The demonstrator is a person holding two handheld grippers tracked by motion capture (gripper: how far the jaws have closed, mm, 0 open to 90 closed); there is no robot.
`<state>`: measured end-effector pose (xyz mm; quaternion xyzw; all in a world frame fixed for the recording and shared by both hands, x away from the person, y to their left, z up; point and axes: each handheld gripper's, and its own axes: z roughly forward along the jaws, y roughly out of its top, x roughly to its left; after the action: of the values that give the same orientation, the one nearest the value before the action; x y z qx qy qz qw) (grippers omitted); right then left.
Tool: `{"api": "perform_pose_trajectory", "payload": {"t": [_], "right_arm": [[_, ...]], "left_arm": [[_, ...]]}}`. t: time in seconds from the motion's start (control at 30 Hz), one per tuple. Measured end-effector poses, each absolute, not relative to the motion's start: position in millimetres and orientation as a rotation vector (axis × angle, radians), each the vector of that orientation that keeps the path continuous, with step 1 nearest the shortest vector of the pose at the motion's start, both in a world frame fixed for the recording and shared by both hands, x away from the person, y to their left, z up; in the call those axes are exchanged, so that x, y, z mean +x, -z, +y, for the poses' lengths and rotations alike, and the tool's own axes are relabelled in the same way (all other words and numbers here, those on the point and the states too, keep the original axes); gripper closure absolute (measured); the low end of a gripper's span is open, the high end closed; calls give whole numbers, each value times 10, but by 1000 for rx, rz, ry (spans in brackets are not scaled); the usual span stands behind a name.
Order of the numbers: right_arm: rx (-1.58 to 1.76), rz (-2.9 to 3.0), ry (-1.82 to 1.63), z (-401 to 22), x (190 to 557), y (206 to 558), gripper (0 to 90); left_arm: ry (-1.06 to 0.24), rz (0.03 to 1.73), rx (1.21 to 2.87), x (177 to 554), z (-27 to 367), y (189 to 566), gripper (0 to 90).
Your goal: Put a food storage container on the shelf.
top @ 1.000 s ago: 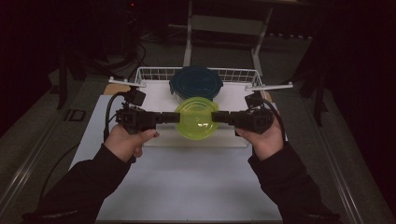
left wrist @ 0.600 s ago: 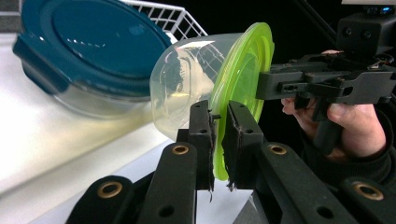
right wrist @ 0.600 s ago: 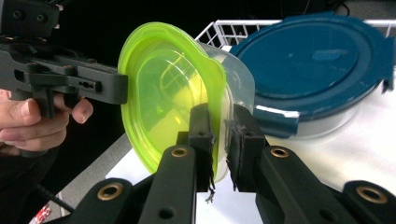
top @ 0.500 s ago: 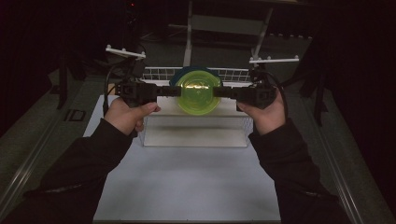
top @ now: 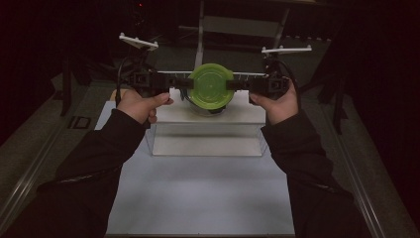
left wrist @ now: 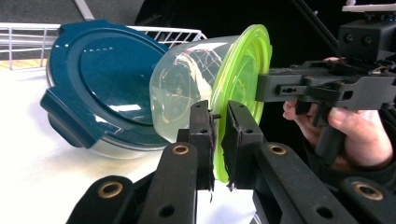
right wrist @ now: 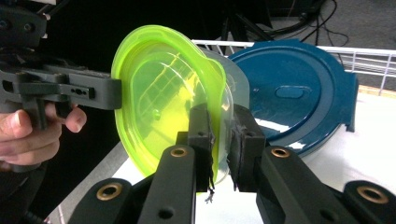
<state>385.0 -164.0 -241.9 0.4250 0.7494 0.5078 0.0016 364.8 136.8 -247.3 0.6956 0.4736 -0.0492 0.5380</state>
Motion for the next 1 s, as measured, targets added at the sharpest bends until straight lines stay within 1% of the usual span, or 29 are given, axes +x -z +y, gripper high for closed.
{"api": "perform_pose_trajectory", "payload": {"t": [0.23,0.53,0.57,0.6,0.63,0.77,0.87,1.0], "right_arm": [[1390,2345,-1583,-1629,4010,2464,800],[1447,2354,-1585,-1639,4114,2459,782],[1453,2351,-1569,-1640,4138,2454,757],[1453,2351,-1569,-1640,4138,2454,757],[1459,2347,-1552,-1635,4157,2454,737],[1466,2339,-1527,-1615,4182,2469,737],[1476,2332,-1536,-1590,4195,2483,721],[1489,2323,-1538,-1570,4209,2471,702]], "left_arm": [[151,1142,1632,3795,1383,2540,811],[169,1143,1605,3877,1379,2541,801],[172,1139,1605,3882,1376,2540,788],[163,1140,1610,3887,1373,2537,788],[158,1142,1606,3898,1373,2539,770],[157,1147,1600,3954,1383,2558,754],[157,1159,1593,4006,1395,2584,719],[151,1169,1592,4055,1390,2608,700]]}}
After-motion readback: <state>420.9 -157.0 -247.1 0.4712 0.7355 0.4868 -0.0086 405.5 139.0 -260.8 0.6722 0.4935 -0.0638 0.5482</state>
